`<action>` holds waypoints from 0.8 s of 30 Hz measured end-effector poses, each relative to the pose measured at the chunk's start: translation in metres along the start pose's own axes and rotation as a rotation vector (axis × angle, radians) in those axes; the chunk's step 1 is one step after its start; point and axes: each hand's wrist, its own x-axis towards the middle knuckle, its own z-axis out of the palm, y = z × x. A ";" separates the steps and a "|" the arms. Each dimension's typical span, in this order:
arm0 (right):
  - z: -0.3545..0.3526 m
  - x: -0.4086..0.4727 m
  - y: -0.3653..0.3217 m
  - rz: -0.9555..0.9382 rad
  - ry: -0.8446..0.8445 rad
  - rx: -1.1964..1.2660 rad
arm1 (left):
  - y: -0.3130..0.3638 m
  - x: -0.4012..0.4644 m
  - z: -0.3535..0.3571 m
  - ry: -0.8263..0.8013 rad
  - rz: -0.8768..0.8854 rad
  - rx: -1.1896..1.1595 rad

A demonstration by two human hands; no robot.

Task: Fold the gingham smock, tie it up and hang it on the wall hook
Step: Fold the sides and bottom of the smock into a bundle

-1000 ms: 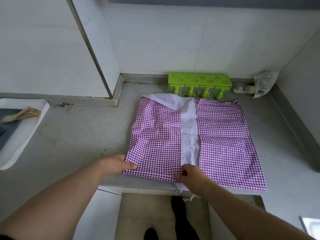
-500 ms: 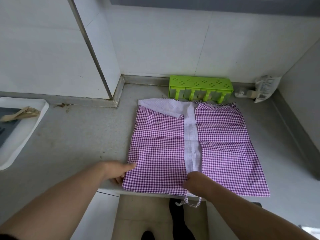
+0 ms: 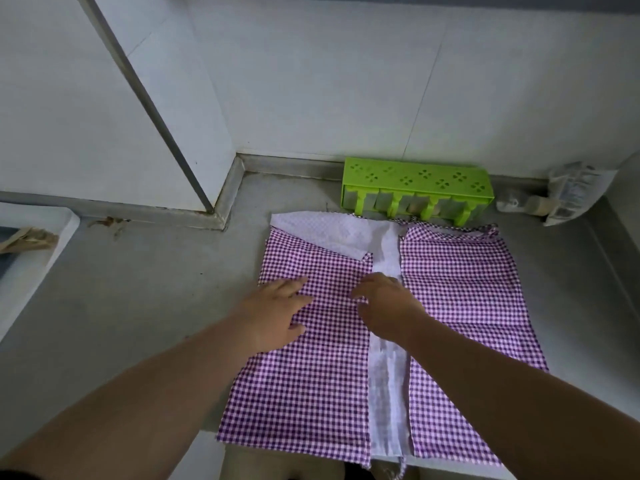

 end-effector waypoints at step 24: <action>0.036 -0.108 0.076 0.151 0.214 -0.162 | 0.024 -0.039 0.018 0.081 0.220 0.264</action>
